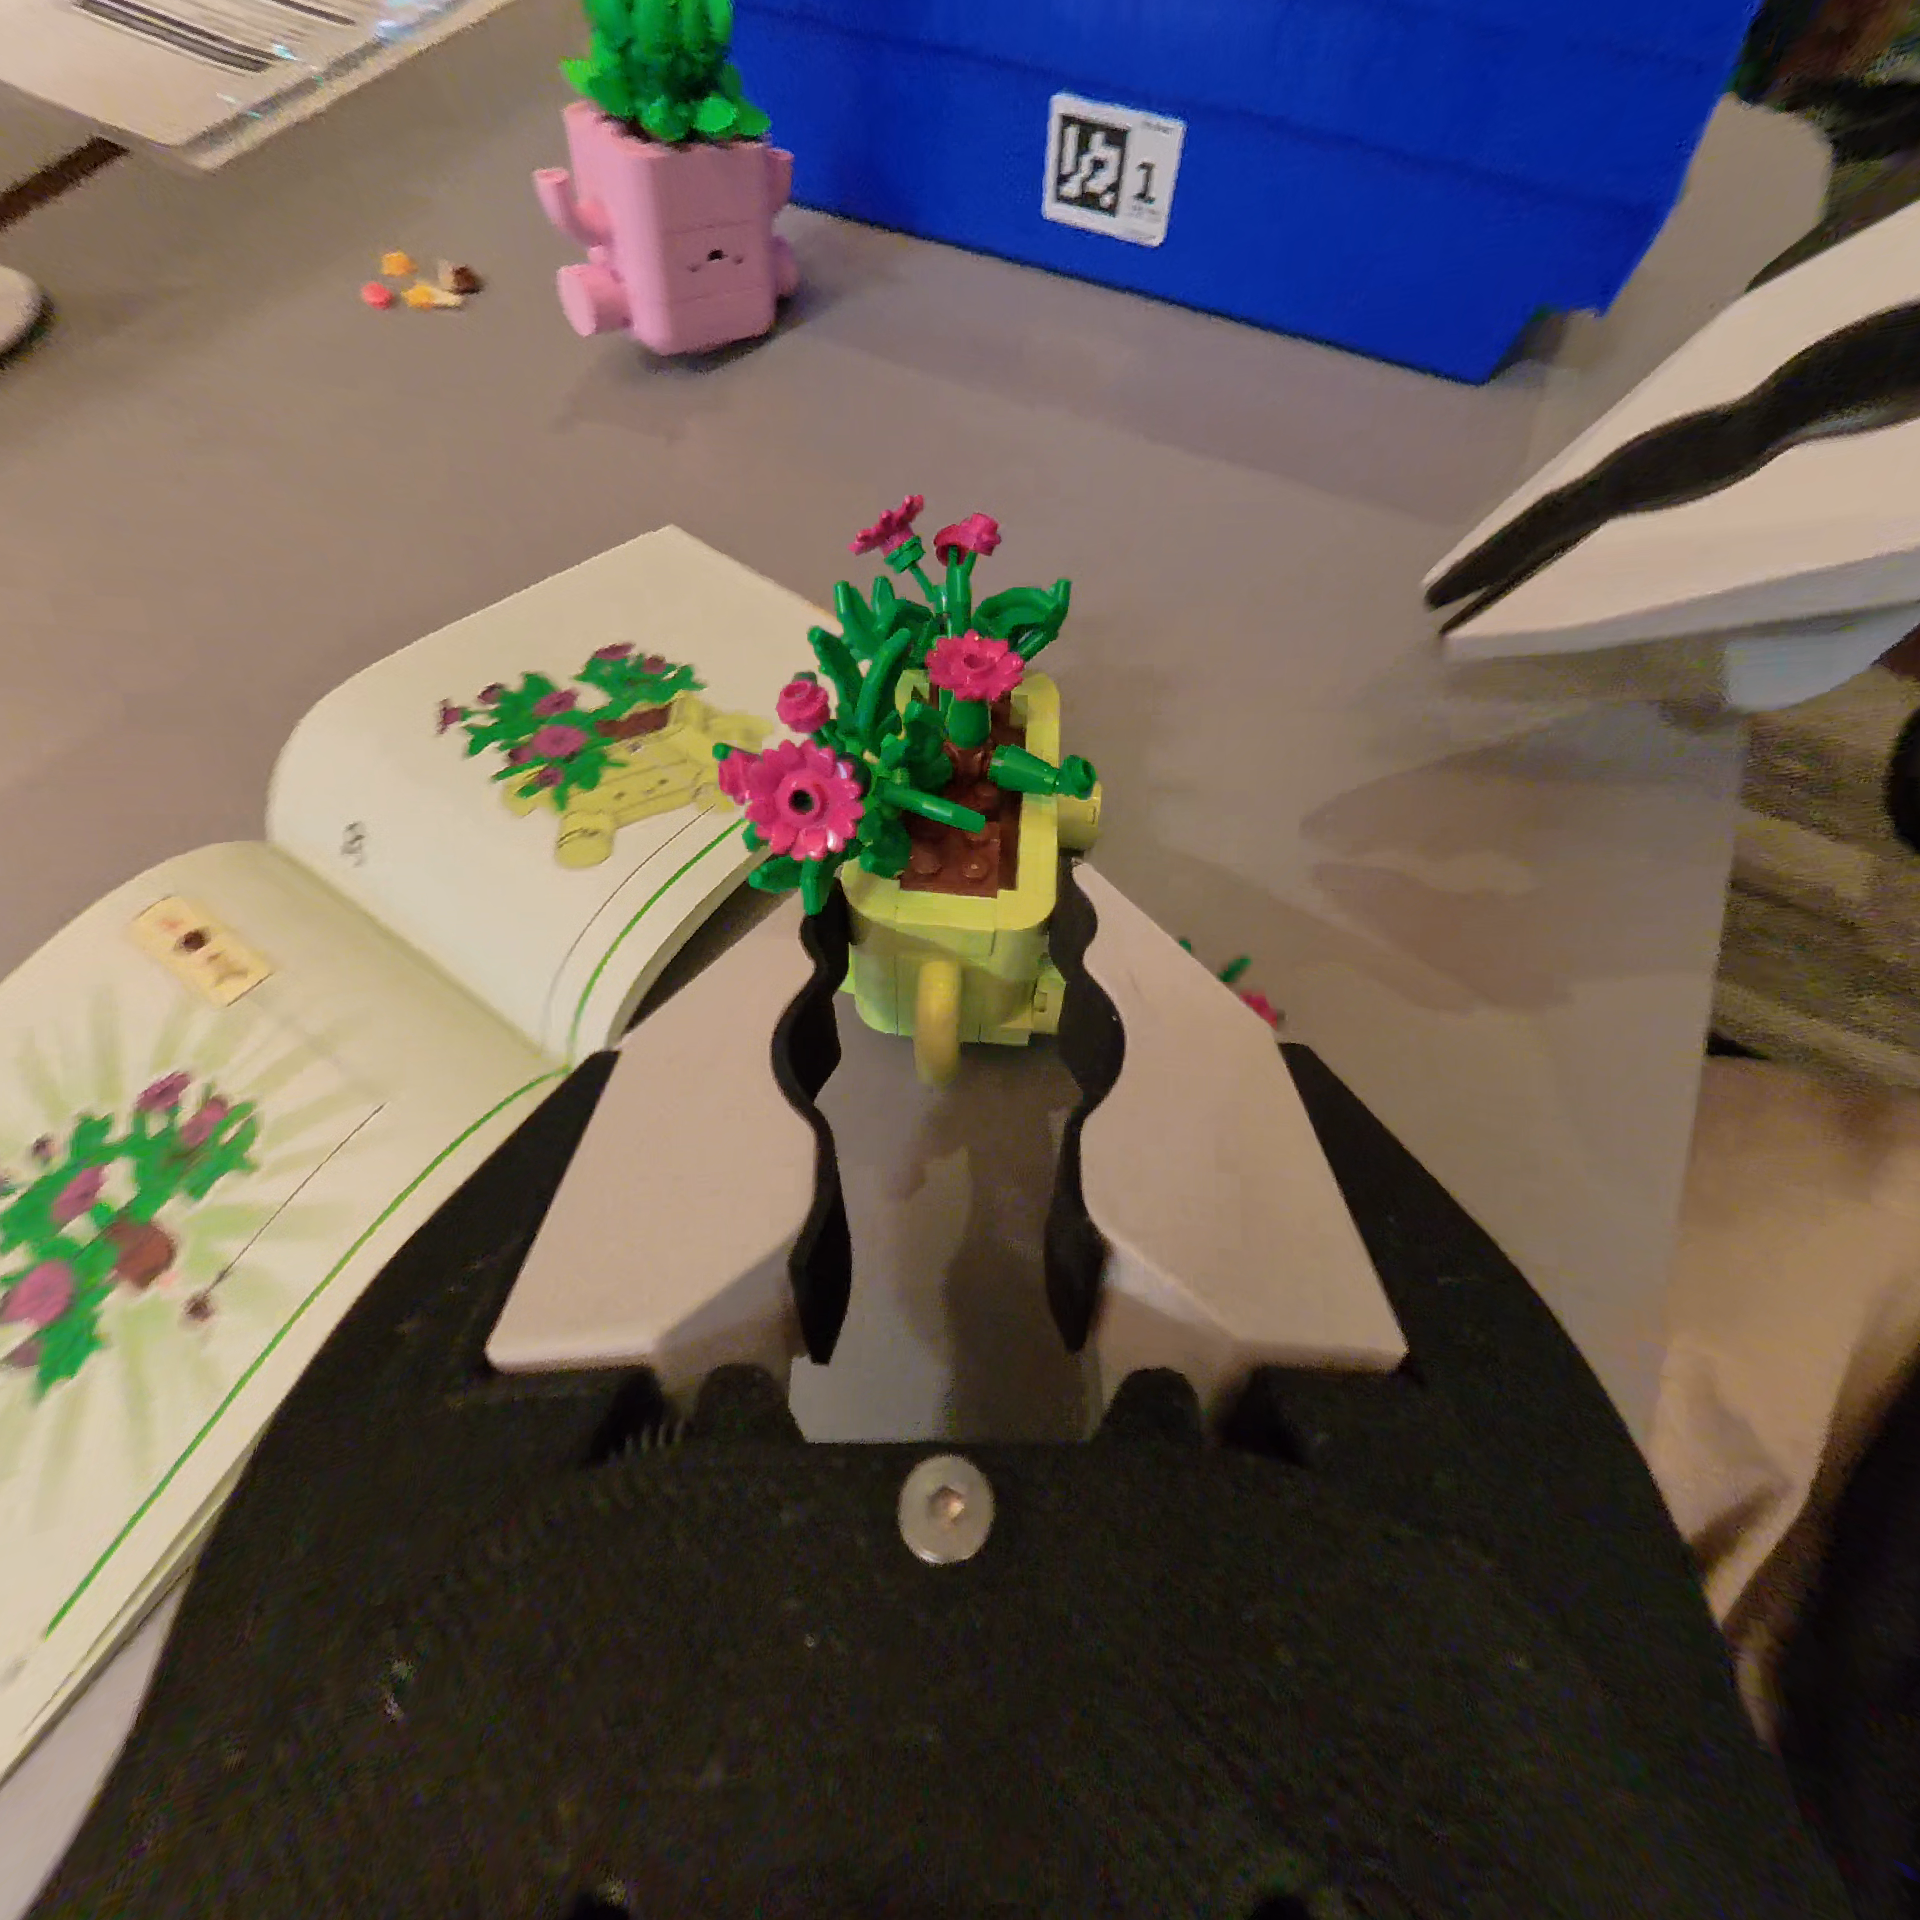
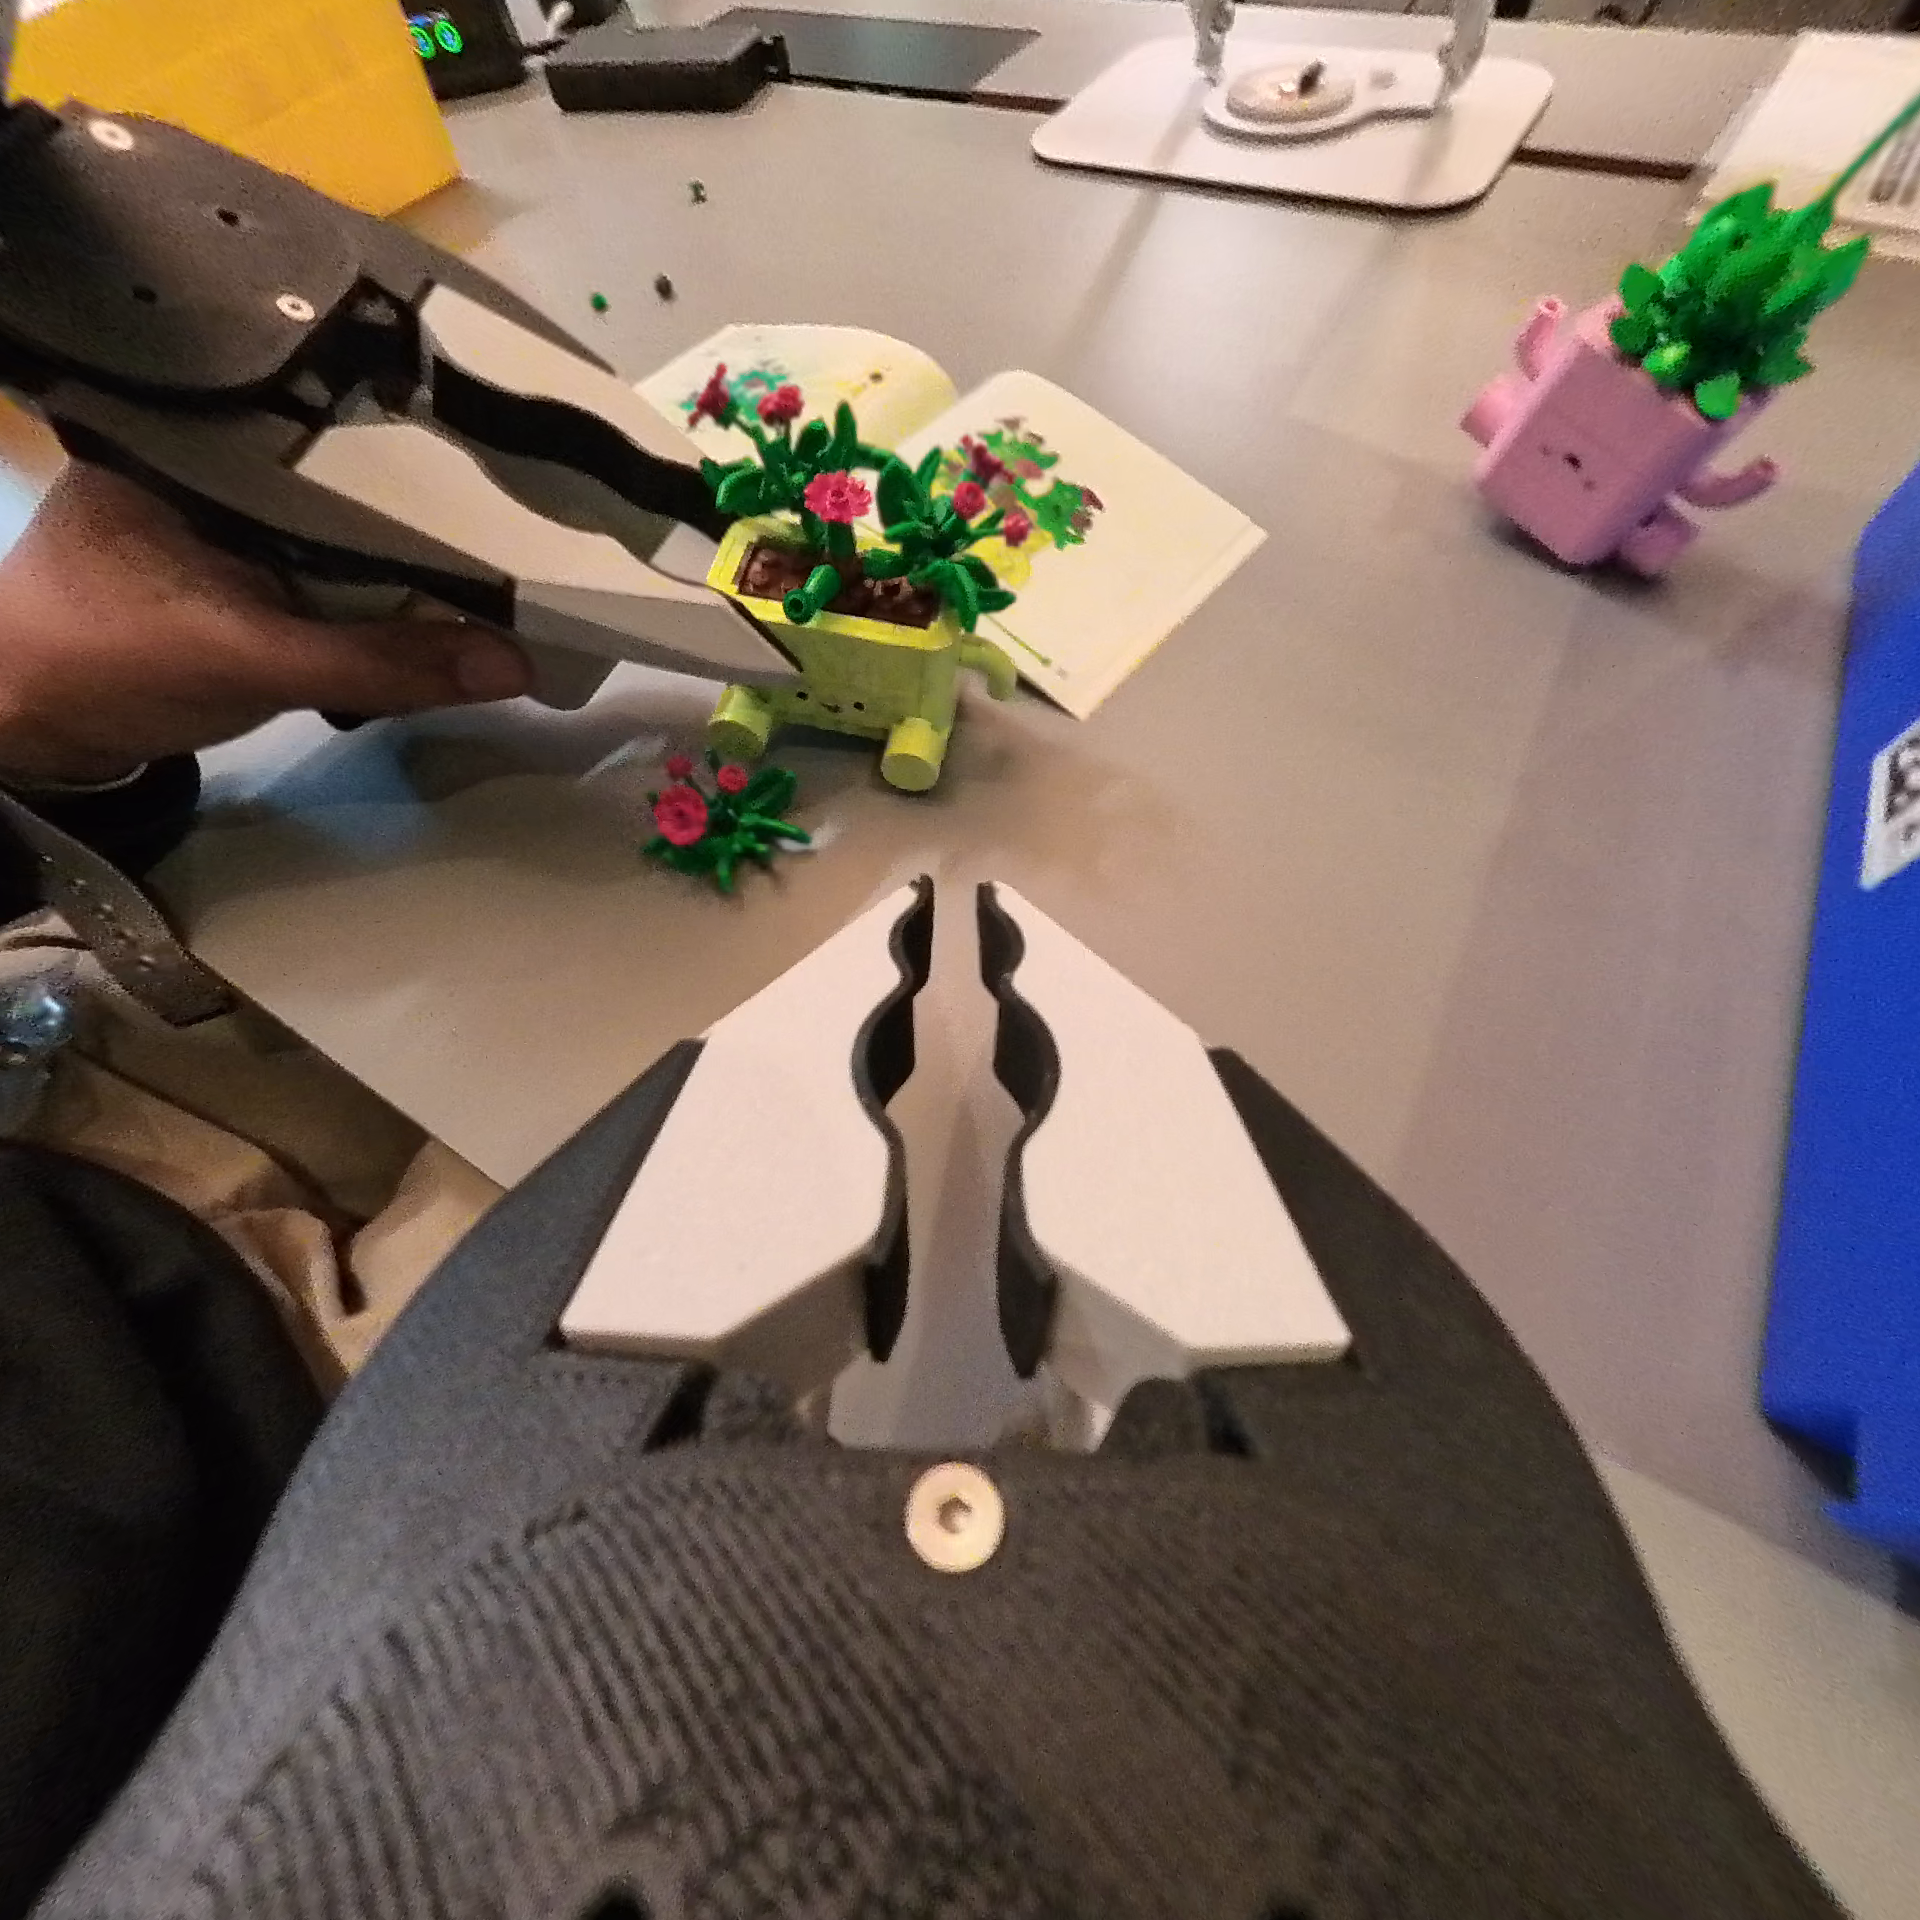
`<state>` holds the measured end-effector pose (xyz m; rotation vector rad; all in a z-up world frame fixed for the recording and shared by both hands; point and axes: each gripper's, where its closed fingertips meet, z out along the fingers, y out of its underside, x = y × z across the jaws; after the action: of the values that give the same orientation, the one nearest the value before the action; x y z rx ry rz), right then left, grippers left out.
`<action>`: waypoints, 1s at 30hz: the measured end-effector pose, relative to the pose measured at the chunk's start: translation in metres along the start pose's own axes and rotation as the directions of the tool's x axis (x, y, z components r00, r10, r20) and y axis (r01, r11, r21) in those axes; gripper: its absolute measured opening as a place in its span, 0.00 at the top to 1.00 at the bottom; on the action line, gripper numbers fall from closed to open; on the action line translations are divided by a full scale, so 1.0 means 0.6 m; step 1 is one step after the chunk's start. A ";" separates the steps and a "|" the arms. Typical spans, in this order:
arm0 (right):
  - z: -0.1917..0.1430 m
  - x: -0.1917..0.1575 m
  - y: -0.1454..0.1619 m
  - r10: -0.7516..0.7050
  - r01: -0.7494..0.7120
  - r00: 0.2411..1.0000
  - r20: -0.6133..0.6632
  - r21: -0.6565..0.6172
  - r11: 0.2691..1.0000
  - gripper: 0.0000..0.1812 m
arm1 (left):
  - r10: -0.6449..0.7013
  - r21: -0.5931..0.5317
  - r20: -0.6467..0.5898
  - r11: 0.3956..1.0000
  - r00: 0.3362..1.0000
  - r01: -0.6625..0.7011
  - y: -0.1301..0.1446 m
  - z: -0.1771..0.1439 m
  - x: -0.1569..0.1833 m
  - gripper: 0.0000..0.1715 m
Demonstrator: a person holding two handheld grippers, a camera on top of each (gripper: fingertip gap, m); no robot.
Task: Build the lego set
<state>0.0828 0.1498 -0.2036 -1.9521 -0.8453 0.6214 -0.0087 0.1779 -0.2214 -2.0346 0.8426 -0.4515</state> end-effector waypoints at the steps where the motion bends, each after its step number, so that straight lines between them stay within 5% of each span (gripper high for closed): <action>1: 0.004 -0.007 -0.006 -0.008 0.007 1.000 0.008 0.007 1.000 0.96 | 0.007 -0.001 0.030 1.000 1.000 -0.007 0.007 -0.009 -0.008 0.78; 8: 0.049 -0.098 0.007 -0.107 0.115 0.981 0.161 -0.041 0.993 0.87 | -0.017 0.010 0.147 1.000 0.989 0.015 0.044 -0.060 -0.040 0.78; 14: 0.072 -0.124 0.007 -0.286 0.294 0.952 0.105 -0.073 0.953 0.82 | -0.001 0.010 0.162 1.000 0.987 -0.001 0.050 -0.069 -0.034 0.78; 21: 0.105 -0.124 0.015 -0.175 0.201 0.973 0.151 -0.186 0.962 0.78 | -0.007 -0.003 0.151 1.000 0.989 0.007 0.054 -0.069 -0.029 0.79; 30: 0.111 -0.120 0.004 -0.172 0.218 0.966 0.194 -0.246 0.945 0.85 | -0.009 -0.030 0.145 0.999 0.989 0.013 0.059 -0.064 -0.028 0.79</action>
<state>-0.0092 0.1293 -0.2306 -2.0383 -1.2690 0.5850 -0.0572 0.1534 -0.2296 -2.0741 0.7548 -0.2947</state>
